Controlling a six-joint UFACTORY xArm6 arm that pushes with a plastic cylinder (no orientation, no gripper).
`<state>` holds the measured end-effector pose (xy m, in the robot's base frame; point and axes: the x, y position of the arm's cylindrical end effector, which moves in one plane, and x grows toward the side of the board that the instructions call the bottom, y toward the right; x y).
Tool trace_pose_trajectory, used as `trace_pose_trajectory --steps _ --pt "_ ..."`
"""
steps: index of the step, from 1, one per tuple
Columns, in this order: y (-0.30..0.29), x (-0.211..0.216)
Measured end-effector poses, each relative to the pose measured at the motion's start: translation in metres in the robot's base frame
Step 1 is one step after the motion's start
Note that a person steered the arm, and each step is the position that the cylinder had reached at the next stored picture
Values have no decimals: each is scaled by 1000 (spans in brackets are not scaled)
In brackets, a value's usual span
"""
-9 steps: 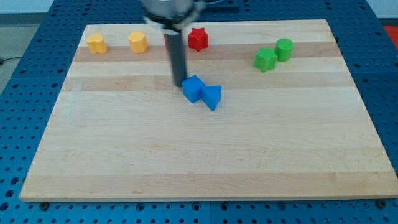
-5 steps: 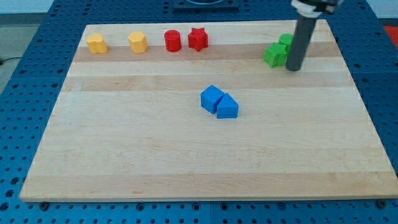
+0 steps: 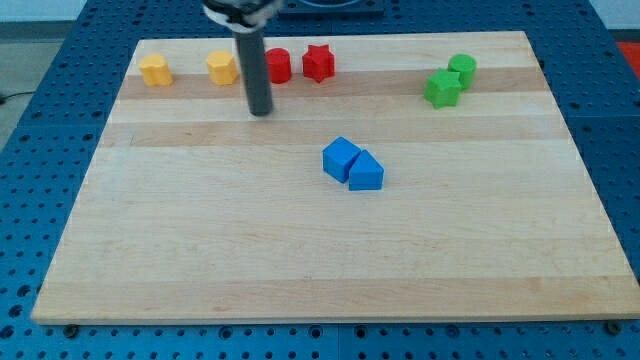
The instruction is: Push the yellow hexagon into the yellow heart
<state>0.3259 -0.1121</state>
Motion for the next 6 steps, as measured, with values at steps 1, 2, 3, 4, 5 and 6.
trace_pose_trajectory --steps 1,2,3,4,5,6 --pt "1 -33" --pt "-18 -47" --pt "4 -54" --pt "-33 -62" --pt "-100 -62" --pt "-80 -61"
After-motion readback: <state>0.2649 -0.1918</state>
